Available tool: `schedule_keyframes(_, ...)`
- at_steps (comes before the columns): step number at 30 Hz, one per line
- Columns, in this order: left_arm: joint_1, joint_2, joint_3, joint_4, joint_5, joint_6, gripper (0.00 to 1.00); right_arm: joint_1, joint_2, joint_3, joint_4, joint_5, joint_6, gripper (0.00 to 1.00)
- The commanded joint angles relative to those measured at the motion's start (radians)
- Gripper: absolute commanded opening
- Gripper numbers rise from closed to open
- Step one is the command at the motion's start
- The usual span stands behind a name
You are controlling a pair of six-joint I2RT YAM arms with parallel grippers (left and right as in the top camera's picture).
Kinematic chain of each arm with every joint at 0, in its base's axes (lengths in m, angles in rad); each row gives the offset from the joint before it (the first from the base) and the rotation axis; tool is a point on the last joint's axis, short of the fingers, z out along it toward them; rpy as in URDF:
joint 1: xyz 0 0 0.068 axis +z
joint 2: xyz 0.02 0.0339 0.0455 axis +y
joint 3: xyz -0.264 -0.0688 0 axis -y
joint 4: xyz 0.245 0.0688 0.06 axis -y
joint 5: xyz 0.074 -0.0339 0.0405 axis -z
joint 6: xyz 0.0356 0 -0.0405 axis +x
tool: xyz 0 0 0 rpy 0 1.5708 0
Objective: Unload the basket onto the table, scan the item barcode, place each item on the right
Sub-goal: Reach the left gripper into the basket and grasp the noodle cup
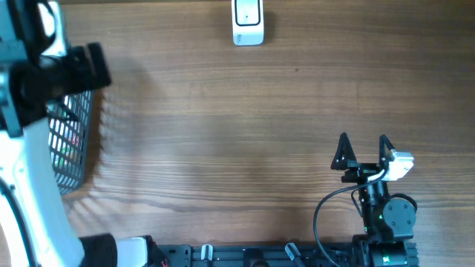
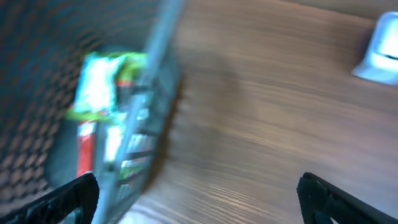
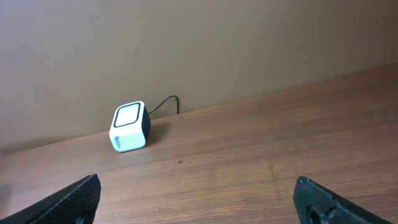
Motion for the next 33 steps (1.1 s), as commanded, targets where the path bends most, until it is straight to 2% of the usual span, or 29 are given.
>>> schedule_keyframes(1, 0.163, 0.035, 0.029, 0.008, -0.067, -0.06, 1.0, -0.004, -0.011, -0.001, 0.005, -0.002, 0.005, 1.0)
schedule_keyframes(6, 0.342, 0.09, 0.029, 0.028, 0.01, -0.066, 1.0, -0.004, -0.011, -0.001, 0.004, -0.002, 0.004, 1.0)
schedule_keyframes(10, 0.418, 0.158, 0.026, 0.023, 0.027, -0.066, 1.0, -0.004, -0.011, -0.001, 0.005, -0.002, 0.005, 1.0)
schedule_keyframes(19, 0.447, 0.279, -0.095, 0.027, 0.032, -0.006, 1.0, -0.004, -0.011, -0.001, 0.005, -0.002, 0.004, 1.0)
schedule_keyframes(24, 0.477, 0.282, -0.219, 0.106, 0.037, 0.003, 1.0, -0.004, -0.011, -0.001, 0.005, -0.002, 0.005, 1.0)
schedule_keyframes(26, 0.494, 0.282, -0.267, 0.142, 0.09, 0.037, 1.0, -0.004, -0.011, -0.001, 0.005, -0.002, 0.004, 1.0)
schedule_keyframes(29, 0.531, 0.282, -0.357, 0.209, 0.245, 0.135, 1.0, -0.004, -0.011, -0.001, 0.005, -0.002, 0.005, 1.0)
schedule_keyframes(33, 0.562, 0.282, -0.423, 0.271, 0.261, 0.138, 1.0, -0.004, -0.011, -0.001, 0.004, -0.002, 0.004, 1.0)
